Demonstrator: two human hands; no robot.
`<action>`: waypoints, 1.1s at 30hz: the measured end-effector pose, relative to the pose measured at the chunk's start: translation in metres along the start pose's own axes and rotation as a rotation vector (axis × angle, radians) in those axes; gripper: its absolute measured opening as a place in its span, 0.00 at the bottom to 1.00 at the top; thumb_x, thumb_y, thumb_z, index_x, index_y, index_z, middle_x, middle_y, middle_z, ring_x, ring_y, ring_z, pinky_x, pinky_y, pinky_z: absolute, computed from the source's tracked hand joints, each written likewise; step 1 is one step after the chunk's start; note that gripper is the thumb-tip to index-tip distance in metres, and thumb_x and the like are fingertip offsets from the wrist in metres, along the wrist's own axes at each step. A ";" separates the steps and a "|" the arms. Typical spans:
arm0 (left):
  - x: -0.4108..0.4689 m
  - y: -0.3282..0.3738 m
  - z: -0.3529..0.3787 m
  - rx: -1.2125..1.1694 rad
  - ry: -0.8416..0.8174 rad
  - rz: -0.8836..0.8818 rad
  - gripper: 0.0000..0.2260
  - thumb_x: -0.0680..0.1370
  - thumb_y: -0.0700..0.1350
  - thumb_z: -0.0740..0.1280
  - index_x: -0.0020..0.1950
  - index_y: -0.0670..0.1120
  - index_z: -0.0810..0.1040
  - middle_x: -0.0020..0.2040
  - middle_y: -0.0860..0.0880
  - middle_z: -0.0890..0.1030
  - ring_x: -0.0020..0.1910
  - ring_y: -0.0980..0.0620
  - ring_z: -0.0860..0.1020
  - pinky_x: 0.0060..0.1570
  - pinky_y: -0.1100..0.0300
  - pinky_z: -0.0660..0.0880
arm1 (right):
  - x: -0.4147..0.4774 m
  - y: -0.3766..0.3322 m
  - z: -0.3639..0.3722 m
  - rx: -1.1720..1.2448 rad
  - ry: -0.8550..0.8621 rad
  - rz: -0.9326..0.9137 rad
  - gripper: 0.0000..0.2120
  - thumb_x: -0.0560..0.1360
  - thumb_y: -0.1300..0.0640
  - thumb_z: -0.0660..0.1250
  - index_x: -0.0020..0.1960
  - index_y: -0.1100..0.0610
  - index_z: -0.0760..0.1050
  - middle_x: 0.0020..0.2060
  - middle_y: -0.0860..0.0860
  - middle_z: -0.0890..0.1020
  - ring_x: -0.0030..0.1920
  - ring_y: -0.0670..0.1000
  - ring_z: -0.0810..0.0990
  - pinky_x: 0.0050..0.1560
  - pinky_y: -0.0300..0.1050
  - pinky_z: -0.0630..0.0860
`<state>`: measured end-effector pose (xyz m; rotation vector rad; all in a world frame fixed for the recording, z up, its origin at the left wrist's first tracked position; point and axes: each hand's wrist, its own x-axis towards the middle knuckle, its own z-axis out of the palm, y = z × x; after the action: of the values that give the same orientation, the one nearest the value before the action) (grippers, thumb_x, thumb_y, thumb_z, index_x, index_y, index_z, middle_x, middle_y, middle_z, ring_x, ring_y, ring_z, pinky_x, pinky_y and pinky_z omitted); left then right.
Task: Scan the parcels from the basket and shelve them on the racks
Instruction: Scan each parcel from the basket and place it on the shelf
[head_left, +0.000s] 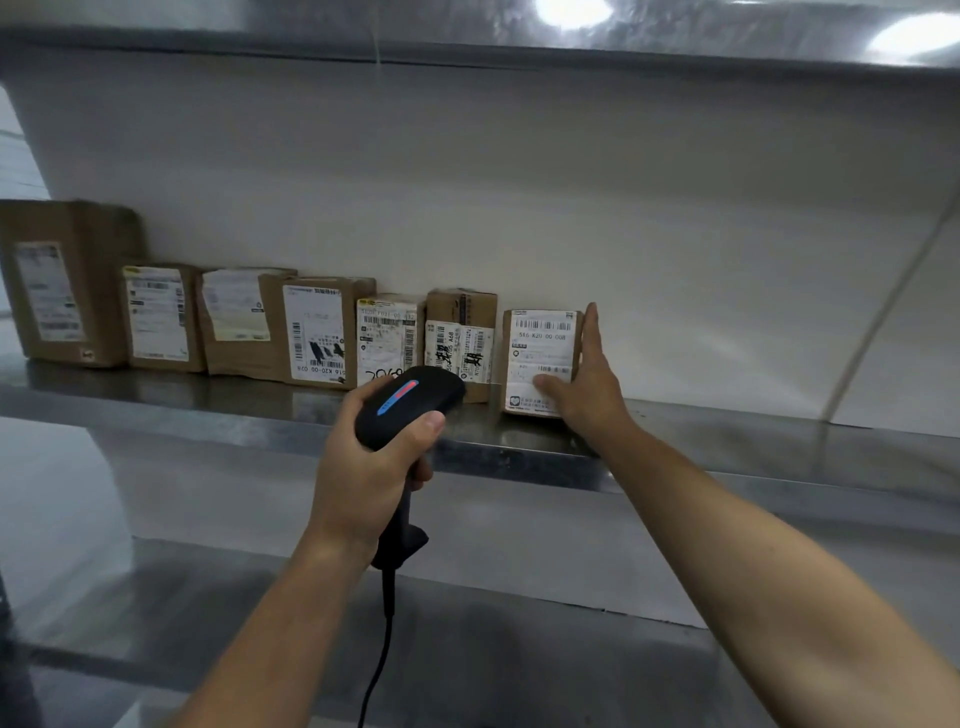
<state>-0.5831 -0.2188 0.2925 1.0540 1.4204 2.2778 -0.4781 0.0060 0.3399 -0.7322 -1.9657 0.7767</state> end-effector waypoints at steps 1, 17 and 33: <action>0.003 0.000 -0.001 -0.001 -0.003 0.003 0.21 0.76 0.40 0.75 0.67 0.49 0.75 0.45 0.41 0.81 0.35 0.46 0.78 0.36 0.55 0.78 | 0.004 0.000 0.002 0.001 0.000 0.013 0.54 0.76 0.64 0.72 0.81 0.40 0.35 0.74 0.49 0.71 0.68 0.54 0.76 0.67 0.58 0.76; 0.030 -0.011 -0.002 -0.035 0.012 0.001 0.24 0.67 0.48 0.76 0.62 0.52 0.77 0.45 0.43 0.82 0.35 0.46 0.79 0.36 0.52 0.77 | 0.033 0.009 0.021 0.002 0.026 0.039 0.47 0.74 0.66 0.75 0.80 0.45 0.50 0.71 0.52 0.75 0.64 0.57 0.79 0.61 0.54 0.77; 0.015 -0.020 0.019 -0.035 -0.053 -0.010 0.23 0.69 0.47 0.77 0.62 0.53 0.76 0.39 0.49 0.83 0.33 0.48 0.79 0.36 0.52 0.78 | 0.017 0.012 -0.001 0.037 -0.029 0.000 0.49 0.75 0.62 0.74 0.82 0.45 0.44 0.79 0.53 0.64 0.76 0.57 0.66 0.72 0.55 0.67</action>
<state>-0.5836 -0.1873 0.2870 1.0862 1.3575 2.2424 -0.4822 0.0262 0.3401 -0.7019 -1.9721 0.8259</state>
